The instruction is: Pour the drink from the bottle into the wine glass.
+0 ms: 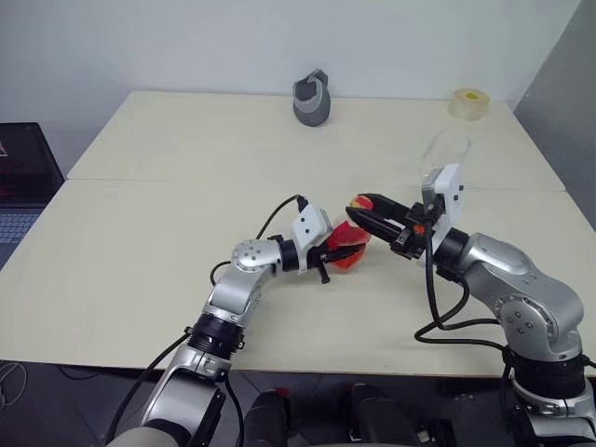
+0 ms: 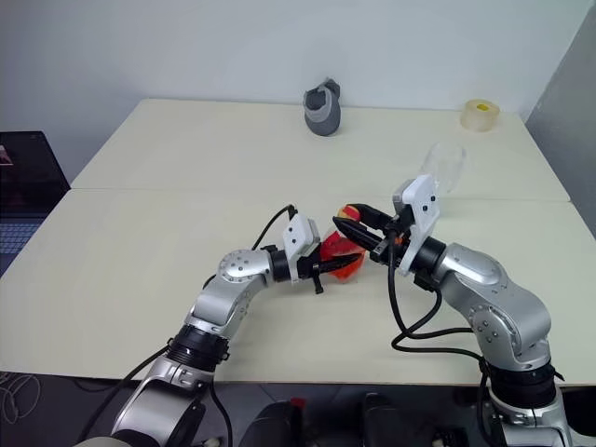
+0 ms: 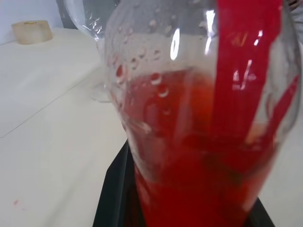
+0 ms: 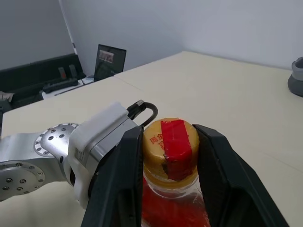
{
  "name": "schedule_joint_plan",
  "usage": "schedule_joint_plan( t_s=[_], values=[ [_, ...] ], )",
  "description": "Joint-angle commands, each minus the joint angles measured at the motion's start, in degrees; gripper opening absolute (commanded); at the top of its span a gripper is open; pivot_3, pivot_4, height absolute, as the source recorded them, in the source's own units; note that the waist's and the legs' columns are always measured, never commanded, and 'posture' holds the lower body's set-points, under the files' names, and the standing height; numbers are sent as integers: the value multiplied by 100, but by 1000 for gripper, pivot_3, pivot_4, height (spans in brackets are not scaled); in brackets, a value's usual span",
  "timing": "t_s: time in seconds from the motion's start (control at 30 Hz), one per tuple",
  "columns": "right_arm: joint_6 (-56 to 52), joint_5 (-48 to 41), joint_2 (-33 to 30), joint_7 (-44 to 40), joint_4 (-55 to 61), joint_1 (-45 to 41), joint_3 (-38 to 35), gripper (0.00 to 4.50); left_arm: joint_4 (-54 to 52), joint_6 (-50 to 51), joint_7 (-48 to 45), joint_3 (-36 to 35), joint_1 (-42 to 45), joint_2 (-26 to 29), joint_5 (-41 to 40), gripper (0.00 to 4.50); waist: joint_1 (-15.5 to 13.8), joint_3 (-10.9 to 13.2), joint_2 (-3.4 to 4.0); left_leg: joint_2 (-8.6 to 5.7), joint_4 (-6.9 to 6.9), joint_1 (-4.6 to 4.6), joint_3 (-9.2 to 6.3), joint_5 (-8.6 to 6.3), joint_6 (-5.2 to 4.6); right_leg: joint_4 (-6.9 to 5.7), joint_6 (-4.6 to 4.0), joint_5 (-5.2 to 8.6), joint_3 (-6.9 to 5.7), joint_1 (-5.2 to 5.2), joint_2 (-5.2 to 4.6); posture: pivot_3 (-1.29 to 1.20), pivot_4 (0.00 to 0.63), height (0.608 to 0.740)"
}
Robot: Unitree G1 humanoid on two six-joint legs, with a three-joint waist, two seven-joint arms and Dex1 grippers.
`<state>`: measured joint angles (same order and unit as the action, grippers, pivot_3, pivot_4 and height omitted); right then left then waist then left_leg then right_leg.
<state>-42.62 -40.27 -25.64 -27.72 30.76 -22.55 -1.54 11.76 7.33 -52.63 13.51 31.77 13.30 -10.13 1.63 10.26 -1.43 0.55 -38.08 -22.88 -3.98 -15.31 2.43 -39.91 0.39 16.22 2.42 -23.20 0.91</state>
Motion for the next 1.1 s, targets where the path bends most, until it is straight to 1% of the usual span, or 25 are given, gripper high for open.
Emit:
schedule_joint_plan(
  t_s=[0.03, 0.1, 0.2, 0.3, 0.4, 0.47, 0.53, 0.6, 0.67, 0.73, 0.8, 0.87, 0.9, 0.97, 1.03, 1.1],
  values=[
    [937, 791, -337, -356, 367, -64, 238, 1227, -213, -66, -4, -45, 51, -17, -69, 774, 0, 1, 1, -1, 0, 0, 0, 0, 0, 0, 0, 0, 0, 0, 0, 0, 150, 740],
    [1400, 1291, -507, -507, 350, -56, 482, 1227, -222, -62, 0, -43, 38, -24, -70, 773, 1, 0, 1, -1, 0, 1, 1, 0, 0, 1, 1, 0, -2, 0, 0, 0, 150, 740],
    [1755, 1530, -504, -641, 311, -6, 626, 1222, -232, -59, -4, -36, 28, -37, -75, 769, 2, 0, 1, 0, 1, 1, 0, 0, 0, 1, 1, 0, -3, 0, 1, 0, 150, 740],
    [1576, 1160, -308, -693, 311, 116, 536, 1220, -210, -71, -11, -37, 46, -50, -83, 769, 1, 0, 1, 0, 0, 1, 0, 0, 0, 0, 0, 0, -1, 0, 0, 0, 150, 740],
    [1127, 540, -110, -585, 387, 238, 273, 1219, -204, -79, -28, -45, 50, -61, -89, 766, 1, 0, 1, 1, 0, 1, 0, 0, 1, -1, 0, 0, 0, 0, 0, 0, 150, 740],
    [923, 155, 18, -387, 395, 330, -17, 1206, -212, -72, -28, -43, 48, -76, -90, 765, -2, 0, 0, 2, 0, 0, -4, 0, 1, 0, 0, 0, -2, 0, 0, 0, 150, 740],
    [790, -347, 166, -115, 374, 367, -458, 1206, -228, -64, -25, -48, 33, -76, -93, 765, -3, 0, 1, -1, -1, -1, -3, 0, 1, 0, 0, 0, -1, 0, -2, 0, 150, 740],
    [611, -761, 91, -6, 321, 508, -896, 1206, -243, -49, -29, -66, 12, -63, -106, 765, -5, 0, 0, -3, -3, -1, -1, 0, 0, -1, 0, 0, 0, 0, -4, 0, 150, 740],
    [551, -825, -70, -34, 290, 712, -1117, 1205, -249, -42, -30, -73, 5, -58, -113, 765, -13, 0, 1, -3, -2, -2, -3, 0, 0, 1, 0, 0, -3, 2, -4, 0, 150, 740],
    [741, -411, -353, -220, 125, 1437, -1370, 1205, -289, -23, -48, -98, -5, -54, -159, 765, -42, 0, 0, -3, 0, -1, -3, 0, 0, 2, 0, 0, -2, 2, -4, 0, 150, 740],
    [1024, -10, -568, -447, -65, 2191, -1462, 1205, -363, 41, -137, -125, -24, -32, -260, 765, -66, 0, 0, -3, 1, -4, 3, 0, 0, 9, 1, 0, -9, 6, -3, 0, 150, 740],
    [1248, 214, -637, -565, -185, 2558, -1420, 1205, -416, 85, -230, -115, -40, 3, -330, 765, -61, 0, 1, -5, 2, 0, 20, 0, -1, 3, 1, 0, 1, 4, -3, 0, 150, 740],
    [1447, 453, -666, -597, -283, 2715, -1355, 1205, -444, 113, -278, -103, -52, 18, -368, 765, -26, -1, 3, -3, 0, 3, 25, 0, -1, 0, 1, 0, 5, 4, -3, 0, 150, 740],
    [1889, 941, -531, -464, -666, 2992, -1322, 1205, -571, 209, -452, -56, -72, 50, -489, 765, 8, -3, 7, 0, 1, 15, 35, 0, -1, -7, 1, 1, 7, 3, 0, 0, 150, 740],
    [2304, 1355, -317, -196, -1120, 3024, -1325, 1205, -720, 336, -588, -7, -79, 65, -591, 765, 18, -3, 6, 5, 3, 17, 42, 1, -1, -6, 2, 1, 8, 4, 6, 0, 150, 740],
    [2631, 1665, -207, -142, -1441, 2962, -1222, 1205, -804, 397, -655, 28, -77, 79, -613, 765, 18, -5, 10, 6, 8, 20, 57, 1, -1, -6, 2, 1, 9, 4, 8, 0, 150, 740]
  ],
)
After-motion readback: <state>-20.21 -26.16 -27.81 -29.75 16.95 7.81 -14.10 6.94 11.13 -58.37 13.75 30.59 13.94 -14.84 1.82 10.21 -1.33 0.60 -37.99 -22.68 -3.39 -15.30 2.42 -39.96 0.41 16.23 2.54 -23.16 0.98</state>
